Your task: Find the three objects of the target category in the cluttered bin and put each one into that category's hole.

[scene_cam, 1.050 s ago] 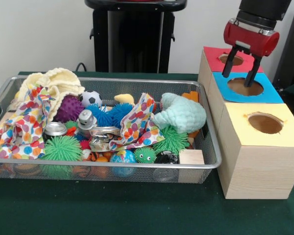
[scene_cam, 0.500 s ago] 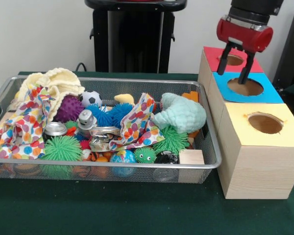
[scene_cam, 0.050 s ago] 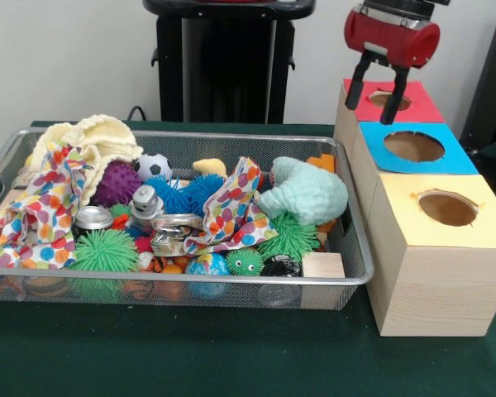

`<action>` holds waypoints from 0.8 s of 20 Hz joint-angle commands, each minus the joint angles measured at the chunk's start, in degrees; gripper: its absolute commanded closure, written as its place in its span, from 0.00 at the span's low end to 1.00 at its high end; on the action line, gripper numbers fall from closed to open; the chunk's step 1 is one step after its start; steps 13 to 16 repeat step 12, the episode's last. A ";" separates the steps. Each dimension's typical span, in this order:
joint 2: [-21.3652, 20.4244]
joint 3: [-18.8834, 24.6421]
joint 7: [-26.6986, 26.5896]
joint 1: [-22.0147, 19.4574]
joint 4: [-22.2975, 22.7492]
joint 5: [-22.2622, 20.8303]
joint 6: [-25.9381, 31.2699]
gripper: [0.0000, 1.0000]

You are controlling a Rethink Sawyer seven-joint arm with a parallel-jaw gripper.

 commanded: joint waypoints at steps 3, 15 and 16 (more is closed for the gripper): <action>-1.59 3.54 1.12 -4.58 1.39 -5.44 7.74 0.00; -2.93 3.98 2.34 -5.72 0.41 -7.95 9.55 0.00; -2.93 3.98 2.34 -5.72 0.41 -7.95 9.55 0.00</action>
